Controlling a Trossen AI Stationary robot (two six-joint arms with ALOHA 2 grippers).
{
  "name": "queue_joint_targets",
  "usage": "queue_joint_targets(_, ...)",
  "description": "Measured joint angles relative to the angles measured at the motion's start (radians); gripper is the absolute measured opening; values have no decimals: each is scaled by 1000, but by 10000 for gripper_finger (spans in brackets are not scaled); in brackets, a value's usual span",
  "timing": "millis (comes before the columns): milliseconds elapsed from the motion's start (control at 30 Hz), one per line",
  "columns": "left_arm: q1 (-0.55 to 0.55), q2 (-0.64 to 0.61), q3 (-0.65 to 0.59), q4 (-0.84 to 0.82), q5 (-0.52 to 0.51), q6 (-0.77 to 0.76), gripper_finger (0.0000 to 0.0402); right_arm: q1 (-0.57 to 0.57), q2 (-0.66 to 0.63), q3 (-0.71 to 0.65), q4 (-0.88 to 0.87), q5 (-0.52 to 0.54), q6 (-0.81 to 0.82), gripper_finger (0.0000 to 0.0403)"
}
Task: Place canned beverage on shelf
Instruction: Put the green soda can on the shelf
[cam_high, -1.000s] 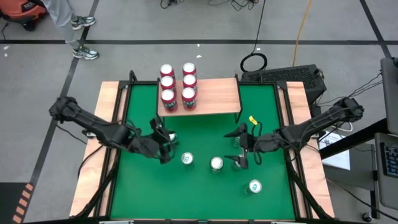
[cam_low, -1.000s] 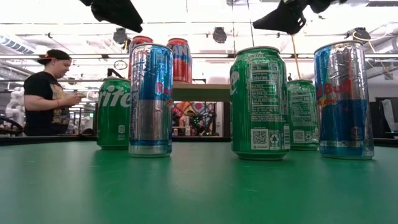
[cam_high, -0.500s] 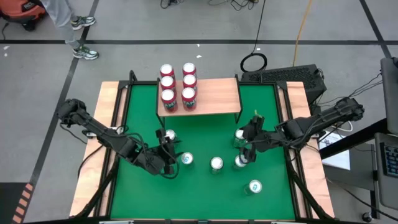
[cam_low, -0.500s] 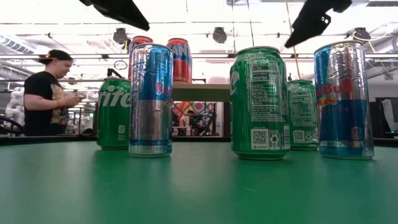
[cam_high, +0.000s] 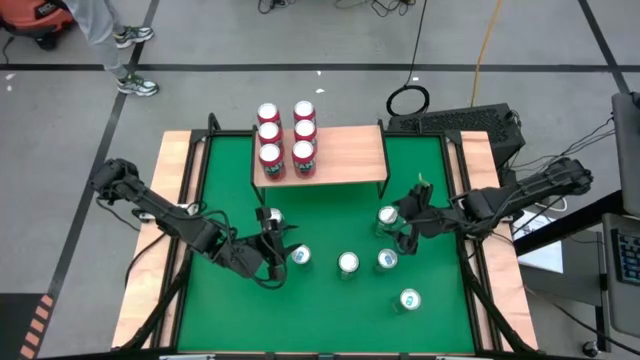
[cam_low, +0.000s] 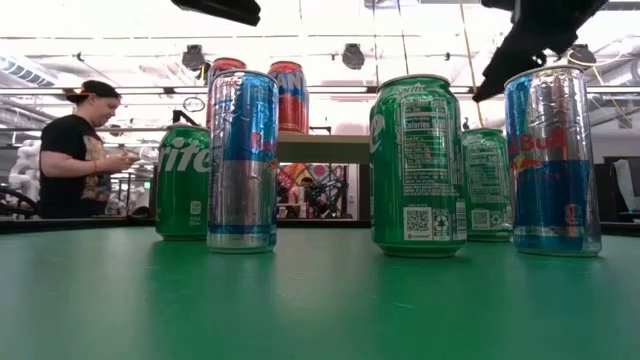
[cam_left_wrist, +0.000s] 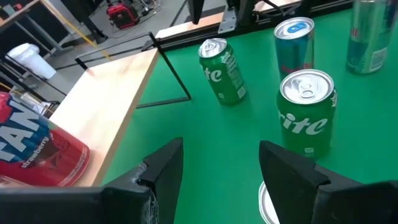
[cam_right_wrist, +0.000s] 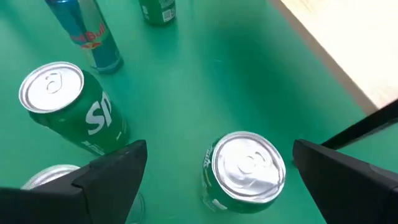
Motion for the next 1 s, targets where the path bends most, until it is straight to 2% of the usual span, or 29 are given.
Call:
queue_joint_targets(267, 21, 0, 0, 25, 2, 1, 202, -29, -38, -101, 73, 26, -11, 396)
queue_joint_targets(500, 58, 0, 0, 27, 5, -6, 202, -65, -38, -128, 107, -3, -50, 396)
queue_joint_targets(833, 85, 0, 0, 25, 17, -20, 202, -95, -38, -241, 237, -10, -27, 396)
queue_joint_targets(1000, 87, 0, 0, 31, 22, 2, 202, -98, -26, -263, 290, -60, -25, 396)
